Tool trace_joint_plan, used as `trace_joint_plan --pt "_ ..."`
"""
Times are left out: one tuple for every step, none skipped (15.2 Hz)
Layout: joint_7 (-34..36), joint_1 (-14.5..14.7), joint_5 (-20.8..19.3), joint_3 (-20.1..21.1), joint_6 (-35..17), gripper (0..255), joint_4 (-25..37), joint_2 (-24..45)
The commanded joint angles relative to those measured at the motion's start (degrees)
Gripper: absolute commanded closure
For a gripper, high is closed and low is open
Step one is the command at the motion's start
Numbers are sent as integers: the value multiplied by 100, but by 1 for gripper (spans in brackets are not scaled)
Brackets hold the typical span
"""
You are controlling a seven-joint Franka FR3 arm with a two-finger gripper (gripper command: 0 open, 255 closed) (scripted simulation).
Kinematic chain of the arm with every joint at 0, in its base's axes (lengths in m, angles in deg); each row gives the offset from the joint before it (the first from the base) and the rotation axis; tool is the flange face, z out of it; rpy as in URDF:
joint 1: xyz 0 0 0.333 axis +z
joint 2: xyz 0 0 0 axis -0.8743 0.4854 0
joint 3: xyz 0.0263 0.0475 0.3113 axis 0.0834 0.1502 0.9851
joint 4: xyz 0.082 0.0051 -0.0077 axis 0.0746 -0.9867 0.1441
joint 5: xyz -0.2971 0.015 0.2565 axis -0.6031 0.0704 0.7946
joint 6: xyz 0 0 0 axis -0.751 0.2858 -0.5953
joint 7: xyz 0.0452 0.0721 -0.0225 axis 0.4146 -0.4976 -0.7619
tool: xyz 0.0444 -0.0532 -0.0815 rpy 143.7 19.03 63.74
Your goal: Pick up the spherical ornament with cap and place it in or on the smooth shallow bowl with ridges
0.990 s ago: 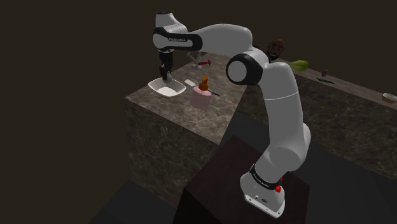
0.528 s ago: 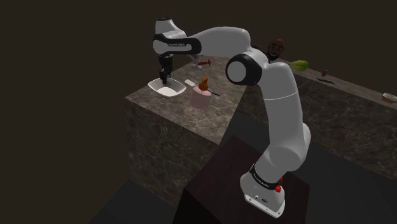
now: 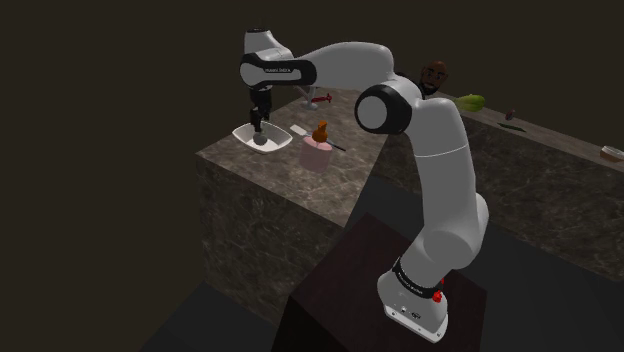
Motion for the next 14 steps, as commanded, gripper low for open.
trace_joint_plan --pt "0 0 0 0 0 0 0 0" --pt "0 0 0 0 0 0 0 0" --pt "-9 17 5 4 177 0 155 -20" --pt "-19 35 10 7 361 0 328 -30" --pt "-30 52 15 10 553 0 522 -28" --pt "-40 66 18 12 711 0 692 -16" --pt "-40 66 19 12 711 0 692 -15" --pt "-40 66 19 12 709 0 687 -18" --pt "-40 66 19 12 711 0 691 -16" --pt "-40 66 19 12 711 0 692 -16" --pt "-40 66 19 12 711 0 692 -15" --pt "-40 66 19 12 711 0 692 -15" --pt "-40 66 19 12 711 0 692 -15" --pt "-40 66 19 12 711 0 692 -15"
